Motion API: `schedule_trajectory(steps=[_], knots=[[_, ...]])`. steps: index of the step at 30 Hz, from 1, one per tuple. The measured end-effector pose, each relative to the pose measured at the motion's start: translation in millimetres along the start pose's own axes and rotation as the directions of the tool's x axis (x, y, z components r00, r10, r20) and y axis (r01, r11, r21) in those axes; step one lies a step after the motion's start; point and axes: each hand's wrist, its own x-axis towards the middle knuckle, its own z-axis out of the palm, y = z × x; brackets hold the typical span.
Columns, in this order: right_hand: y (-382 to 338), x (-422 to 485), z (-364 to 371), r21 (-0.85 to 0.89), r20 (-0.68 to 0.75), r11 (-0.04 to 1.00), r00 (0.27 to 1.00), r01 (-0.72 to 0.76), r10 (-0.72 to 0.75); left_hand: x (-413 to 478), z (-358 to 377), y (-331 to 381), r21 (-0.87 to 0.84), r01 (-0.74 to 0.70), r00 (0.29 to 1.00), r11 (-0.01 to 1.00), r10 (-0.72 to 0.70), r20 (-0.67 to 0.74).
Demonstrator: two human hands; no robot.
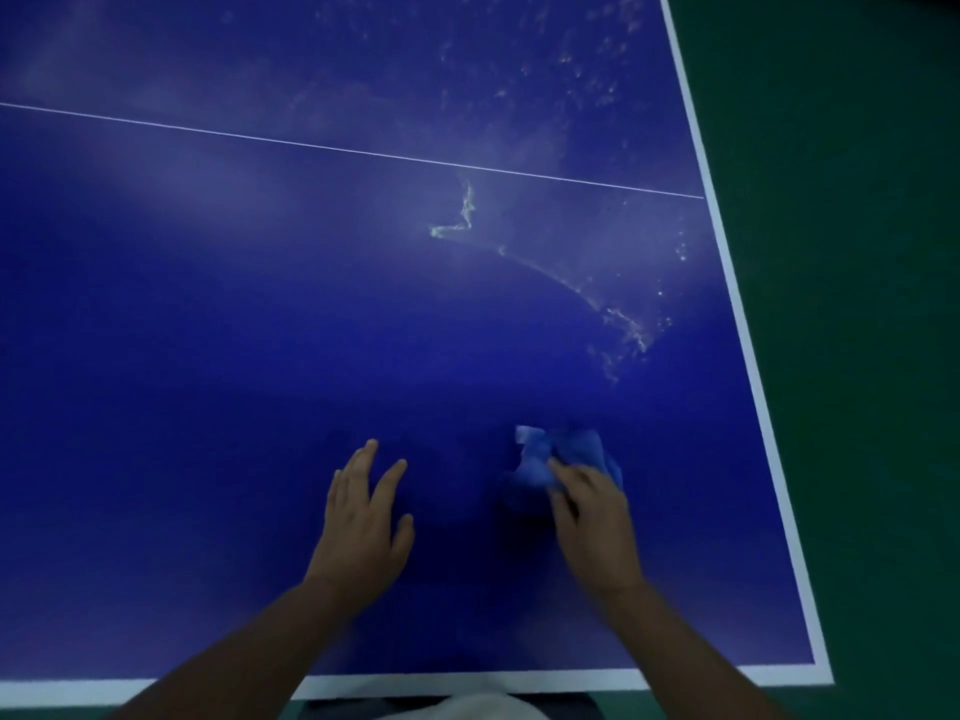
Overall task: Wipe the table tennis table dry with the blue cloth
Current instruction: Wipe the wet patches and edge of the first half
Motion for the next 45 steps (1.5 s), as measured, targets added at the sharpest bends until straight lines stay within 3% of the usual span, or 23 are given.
schedule_trajectory(steps=[6, 9, 11, 14, 17, 19, 21, 22, 24, 26, 29, 33, 37, 39, 42, 45], knots=[[3.7, 82.0, -97.8, 0.126, -0.169, 0.971, 0.960, -0.204, 0.223, 0.7, -3.6, -0.8, -0.040, 0.013, 1.000, 0.999, -0.013, 0.000], [-4.9, 98.0, -133.2, 0.166, -0.308, 0.971, 0.927, -0.171, 0.216, 5.0, -6.7, 7.6, -0.058, -0.012, 1.000, 0.998, 0.011, -0.021], [-17.2, 93.6, -138.6, 0.150, -0.338, 0.986, 0.933, -0.075, 0.123, 6.3, -7.9, 12.0, -0.072, -0.017, 1.000, 0.997, 0.015, -0.017], [-20.3, 68.8, -103.5, -0.027, -0.171, 0.997, 0.983, 0.069, -0.072, 5.5, -7.9, 13.4, -0.065, -0.033, 0.999, 0.997, 0.032, -0.015], [-10.2, 26.8, -38.3, -0.164, 0.101, 0.974, 0.985, 0.157, -0.141, 2.1, -7.7, 11.0, -0.063, -0.038, 0.999, 0.997, 0.037, -0.012], [-7.0, -1.9, -4.4, -0.122, 0.287, 0.990, 0.958, 0.067, -0.029, -1.1, -8.0, 9.3, -0.075, -0.025, 1.000, 0.997, 0.024, -0.011], [-1.7, -22.7, 13.0, -0.049, 0.378, 0.995, 0.920, -0.087, 0.099, -4.0, -9.1, 7.1, -0.084, -0.010, 1.000, 0.996, 0.009, -0.009], [1.3, -27.9, 15.1, -0.029, 0.358, 0.992, 0.926, -0.121, 0.123, -5.0, -9.7, 5.9, -0.081, -0.006, 1.000, 0.997, 0.006, -0.007], [7.2, -27.3, 14.3, -0.033, 0.123, 0.991, 0.983, -0.129, 0.132, -6.7, -10.1, 2.9, -0.072, -0.005, 1.000, 0.997, 0.005, 0.001], [14.8, -19.1, 13.5, -0.175, -0.088, 0.982, 0.995, -0.064, 0.049, -7.4, -9.2, 0.9, -0.063, -0.006, 1.000, 0.998, 0.006, 0.005], [14.5, -4.4, 21.5, -0.251, -0.006, 0.968, 1.000, -0.022, 0.021, -5.4, -5.8, 2.9, -0.014, -0.049, 0.999, 0.999, 0.049, 0.014], [-1.6, -27.5, 60.8, -0.333, 0.228, 0.914, 0.960, 0.233, -0.162, 3.2, 5.7, 15.8, 0.069, -0.100, 0.994, 0.993, 0.096, 0.058], [3.7, -6.3, 71.6, -0.099, 0.165, 0.924, 0.922, 0.369, -0.350, 10.3, 21.0, 32.7, 0.107, -0.109, 0.993, 0.988, 0.102, 0.067], [21.7, 27.2, 60.7, -0.147, 0.153, 0.857, 0.868, 0.493, -0.473, 16.7, 26.8, 42.6, 0.119, -0.118, 0.991, 0.986, 0.108, 0.084], [52.3, 79.3, 35.5, -0.302, 0.262, 0.817, 0.866, 0.492, -0.425, 31.0, 32.9, 61.0, 0.151, -0.123, 0.990, 0.981, 0.111, 0.091], [63.9, 95.9, 32.8, -0.298, 0.295, 0.808, 0.854, 0.508, -0.428, 48.3, 39.0, 79.4, 0.167, -0.077, 0.994, 0.983, 0.063, 0.087]])
